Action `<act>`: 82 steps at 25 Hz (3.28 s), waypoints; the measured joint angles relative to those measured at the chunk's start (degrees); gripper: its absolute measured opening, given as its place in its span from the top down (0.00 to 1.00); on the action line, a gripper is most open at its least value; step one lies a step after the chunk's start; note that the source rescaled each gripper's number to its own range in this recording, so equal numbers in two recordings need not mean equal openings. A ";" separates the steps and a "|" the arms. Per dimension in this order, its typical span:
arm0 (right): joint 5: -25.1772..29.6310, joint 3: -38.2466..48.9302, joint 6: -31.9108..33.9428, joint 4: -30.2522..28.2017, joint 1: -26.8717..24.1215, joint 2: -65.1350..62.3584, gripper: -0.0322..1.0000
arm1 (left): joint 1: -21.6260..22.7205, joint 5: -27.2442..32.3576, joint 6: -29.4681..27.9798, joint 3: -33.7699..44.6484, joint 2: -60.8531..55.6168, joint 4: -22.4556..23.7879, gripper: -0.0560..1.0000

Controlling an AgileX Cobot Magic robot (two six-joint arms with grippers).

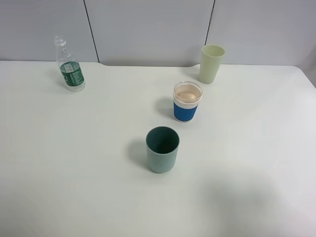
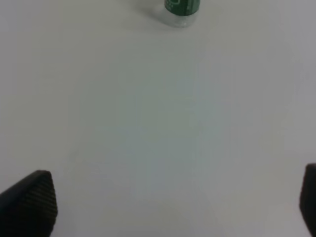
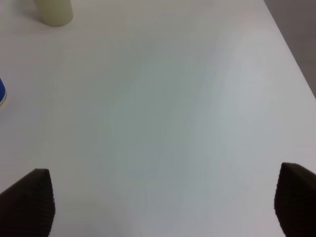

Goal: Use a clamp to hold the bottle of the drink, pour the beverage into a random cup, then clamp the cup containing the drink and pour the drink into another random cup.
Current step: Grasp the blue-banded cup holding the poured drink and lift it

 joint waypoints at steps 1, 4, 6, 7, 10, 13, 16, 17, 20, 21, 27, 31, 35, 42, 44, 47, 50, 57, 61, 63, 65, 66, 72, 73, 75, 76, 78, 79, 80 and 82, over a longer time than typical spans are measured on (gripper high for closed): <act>0.00 0.00 0.00 0.00 0.00 0.00 0.29 | 0.00 0.00 0.00 0.00 0.00 0.00 0.00; 0.00 0.00 0.00 0.00 0.00 0.00 0.29 | 0.00 0.00 0.00 0.00 0.00 0.00 0.00; 0.00 0.00 0.00 0.00 0.00 0.00 0.29 | 0.00 0.00 0.00 0.00 0.00 0.00 0.00; 0.00 0.00 0.00 0.00 0.00 0.00 0.29 | 0.00 0.00 0.00 0.00 0.00 0.00 0.00; 0.00 0.00 0.30 0.00 0.00 0.00 0.29 | 0.00 0.00 0.00 0.00 0.00 0.00 0.00; 0.00 0.00 0.41 0.00 0.00 0.00 0.31 | 0.00 0.00 0.00 0.00 0.00 0.00 0.00; 0.00 0.00 0.41 0.00 0.00 0.00 0.33 | 0.00 0.00 0.00 0.00 0.00 0.00 0.00; 0.00 0.00 0.41 0.00 0.00 0.00 0.33 | 0.00 0.00 0.00 0.00 0.00 0.00 0.00; 0.00 -0.09 0.41 0.00 0.00 0.75 0.33 | 0.00 0.00 0.00 0.00 0.00 0.00 0.00; -0.29 -0.42 0.41 0.00 0.00 1.83 0.33 | 0.00 0.00 0.00 0.00 0.00 0.00 0.00; -8.67 -2.95 0.24 -0.69 0.06 10.48 0.33 | 0.00 0.00 0.00 0.00 0.00 0.00 0.00; -14.51 -3.27 0.24 -1.15 0.06 18.35 0.33 | 0.00 0.00 0.00 0.00 0.00 0.00 0.00; -20.72 -3.27 -0.48 -1.17 0.06 26.21 0.33 | 0.00 0.00 0.00 0.00 0.00 0.00 0.00; -29.49 -3.27 -4.70 -1.22 0.06 39.99 0.33 | 0.00 0.00 0.00 0.00 0.00 0.00 0.00; -32.98 -3.27 -4.77 -1.66 1.33 45.96 0.33 | 0.00 0.00 0.00 0.00 0.00 0.00 0.00; -35.09 -3.27 -4.77 -4.23 6.41 51.01 0.33 | 0.00 0.00 0.00 0.00 0.00 0.00 0.00; -36.44 -3.22 -4.05 -6.95 11.77 55.49 0.33 | 0.00 0.00 0.00 0.00 0.00 0.00 0.00; -42.26 -3.15 -2.08 -10.78 20.50 64.75 0.33 | 0.00 0.00 0.00 0.00 0.00 0.00 0.00; -47.64 -3.15 -0.06 -11.95 23.22 69.71 0.33 | 0.00 0.00 0.00 0.00 0.00 0.00 0.00; -49.91 -3.15 0.88 -12.27 23.42 72.39 0.33 | 0.00 0.00 0.00 0.00 0.00 0.00 0.00; -52.57 -3.15 1.70 -13.19 23.42 75.57 0.33 | 0.00 0.00 0.00 0.00 0.00 0.00 0.00; -53.85 -3.15 1.94 -13.91 23.42 76.96 0.33 | 0.00 0.00 0.00 0.00 0.00 0.00 0.00; -64.35 -3.15 3.99 -18.33 23.42 85.58 0.33 | 0.00 0.00 0.00 0.00 0.00 0.00 0.00; -65.73 -3.15 4.84 -18.96 23.42 86.64 0.33 | 0.00 0.00 0.00 0.00 0.00 0.00 0.00; -69.02 -3.15 6.33 -20.70 23.42 89.10 0.33 | 0.00 0.00 0.00 0.00 0.00 0.00 0.00; -70.42 -3.15 7.16 -21.69 23.42 90.30 0.33 | 0.00 0.00 0.00 0.00 0.00 0.00 0.00; -73.72 -3.20 8.47 -23.22 23.42 92.40 0.33 | 0.00 0.00 0.00 0.00 0.00 0.00 0.00; -75.57 -3.20 8.89 -23.99 23.42 93.46 0.33 | 0.00 0.00 0.00 0.00 0.00 0.00 0.00; -77.24 -3.20 9.19 -24.83 23.42 94.29 0.33 | 0.00 0.00 0.00 0.00 0.00 0.00 0.00; -81.32 -3.20 9.34 -26.23 23.42 96.20 0.33 | 0.00 0.00 0.00 0.00 0.00 0.00 0.00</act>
